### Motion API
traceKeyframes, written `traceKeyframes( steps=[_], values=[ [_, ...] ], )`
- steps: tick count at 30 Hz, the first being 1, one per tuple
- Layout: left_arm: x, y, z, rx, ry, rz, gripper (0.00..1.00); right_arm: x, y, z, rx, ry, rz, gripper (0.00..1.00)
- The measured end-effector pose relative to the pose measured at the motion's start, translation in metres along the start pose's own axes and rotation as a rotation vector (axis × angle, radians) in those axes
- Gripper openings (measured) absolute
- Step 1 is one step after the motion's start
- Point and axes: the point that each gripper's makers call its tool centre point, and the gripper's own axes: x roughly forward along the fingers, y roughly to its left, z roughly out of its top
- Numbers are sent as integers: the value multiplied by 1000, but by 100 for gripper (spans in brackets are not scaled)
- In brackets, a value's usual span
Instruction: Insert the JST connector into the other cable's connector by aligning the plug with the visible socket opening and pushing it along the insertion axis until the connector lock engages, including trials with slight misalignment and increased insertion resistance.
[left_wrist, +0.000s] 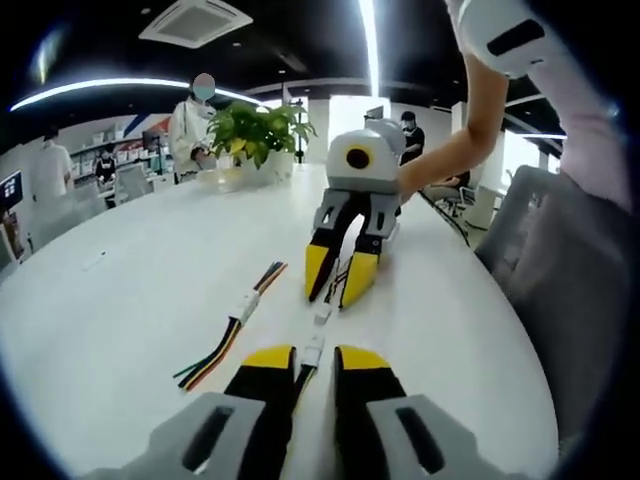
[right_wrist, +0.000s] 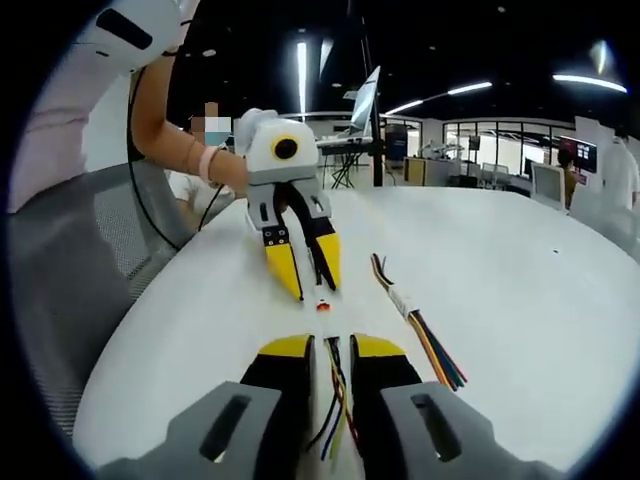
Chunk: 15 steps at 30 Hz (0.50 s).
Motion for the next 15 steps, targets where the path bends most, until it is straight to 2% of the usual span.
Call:
traceKeyframes(
  steps=[10, 15],
  values=[
    [-4, -2, -1, 31, -11, -32, 1, 2, -1, -2, -5, 4, 1, 10],
    [-4, -2, -1, 32, -16, -38, 1, 3, -2, -1, 1, -5, 4, 7]
  ],
)
